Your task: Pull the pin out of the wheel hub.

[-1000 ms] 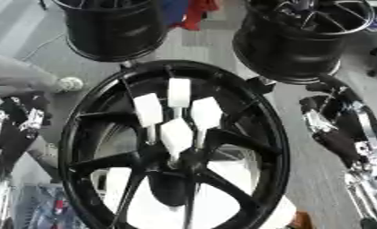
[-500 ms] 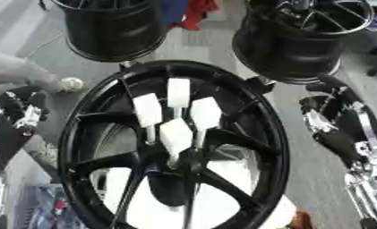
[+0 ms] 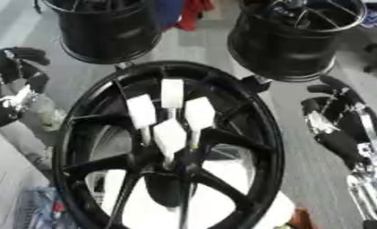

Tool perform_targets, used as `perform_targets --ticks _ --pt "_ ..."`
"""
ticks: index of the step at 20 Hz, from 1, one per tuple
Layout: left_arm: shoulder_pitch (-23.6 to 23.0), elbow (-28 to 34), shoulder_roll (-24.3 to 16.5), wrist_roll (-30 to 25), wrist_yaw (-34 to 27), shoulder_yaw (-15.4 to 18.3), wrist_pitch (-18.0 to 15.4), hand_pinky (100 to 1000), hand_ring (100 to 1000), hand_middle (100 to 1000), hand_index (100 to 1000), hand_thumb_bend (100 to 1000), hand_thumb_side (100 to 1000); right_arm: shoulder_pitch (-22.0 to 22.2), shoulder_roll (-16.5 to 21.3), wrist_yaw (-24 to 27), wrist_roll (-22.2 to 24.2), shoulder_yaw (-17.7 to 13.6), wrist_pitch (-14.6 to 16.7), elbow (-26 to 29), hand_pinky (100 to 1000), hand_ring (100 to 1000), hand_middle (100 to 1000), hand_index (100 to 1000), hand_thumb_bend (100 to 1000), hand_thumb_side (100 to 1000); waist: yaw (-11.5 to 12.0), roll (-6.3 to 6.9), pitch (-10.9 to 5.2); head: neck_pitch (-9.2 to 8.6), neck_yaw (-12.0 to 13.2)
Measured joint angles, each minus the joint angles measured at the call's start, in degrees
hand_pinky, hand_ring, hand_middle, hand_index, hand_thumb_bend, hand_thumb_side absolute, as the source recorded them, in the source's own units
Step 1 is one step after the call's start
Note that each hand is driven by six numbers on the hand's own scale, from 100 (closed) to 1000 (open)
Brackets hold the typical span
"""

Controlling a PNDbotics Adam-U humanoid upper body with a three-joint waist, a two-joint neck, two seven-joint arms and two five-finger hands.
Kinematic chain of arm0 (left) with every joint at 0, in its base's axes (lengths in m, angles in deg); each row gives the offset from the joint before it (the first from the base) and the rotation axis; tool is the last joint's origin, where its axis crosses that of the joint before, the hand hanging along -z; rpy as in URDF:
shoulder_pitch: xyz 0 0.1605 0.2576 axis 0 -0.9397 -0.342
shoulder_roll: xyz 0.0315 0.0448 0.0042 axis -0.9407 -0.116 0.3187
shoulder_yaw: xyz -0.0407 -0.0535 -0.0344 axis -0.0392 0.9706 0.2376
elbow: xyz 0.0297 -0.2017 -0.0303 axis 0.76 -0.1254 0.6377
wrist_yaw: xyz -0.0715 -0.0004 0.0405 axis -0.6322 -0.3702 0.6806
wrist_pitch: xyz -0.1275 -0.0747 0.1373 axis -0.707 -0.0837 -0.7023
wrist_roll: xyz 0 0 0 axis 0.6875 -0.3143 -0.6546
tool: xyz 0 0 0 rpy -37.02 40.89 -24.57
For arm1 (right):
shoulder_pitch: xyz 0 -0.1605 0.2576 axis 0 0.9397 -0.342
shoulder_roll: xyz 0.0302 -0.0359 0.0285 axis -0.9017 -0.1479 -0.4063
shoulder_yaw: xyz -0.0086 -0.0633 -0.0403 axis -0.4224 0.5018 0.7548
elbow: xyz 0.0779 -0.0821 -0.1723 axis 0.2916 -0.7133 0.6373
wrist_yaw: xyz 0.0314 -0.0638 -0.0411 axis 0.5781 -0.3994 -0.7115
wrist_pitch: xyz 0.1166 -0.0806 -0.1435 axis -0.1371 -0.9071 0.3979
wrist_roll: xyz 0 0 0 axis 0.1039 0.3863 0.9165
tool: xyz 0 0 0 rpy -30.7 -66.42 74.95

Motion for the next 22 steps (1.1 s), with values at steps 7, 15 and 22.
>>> perform_targets --ticks 7,15,22 --pt "9.08 -2.47 -10.53 -12.65 2.49 -12.07 -3.77 711 717 765 862 356 524 0.13 0.75 -0.01 0.57 0.58 0.04 -0.02 652 652 717 882 180 196 -0.65 0.96 -0.86 0.14 0.19" --pt "17.32 -5.37 -9.15 -16.48 11.82 -21.07 -6.38 752 755 803 879 386 468 0.54 1.17 -0.01 0.85 0.67 0.04 -0.04 652 652 717 882 180 196 -0.93 1.30 -1.24 0.54 0.35" --pt "21.32 -6.81 -4.82 -15.03 19.29 -24.47 -7.38 764 767 816 883 374 433 0.56 1.40 -0.01 0.95 0.89 -0.03 -0.13 652 651 716 882 180 196 -1.22 1.52 -1.54 0.56 0.41"
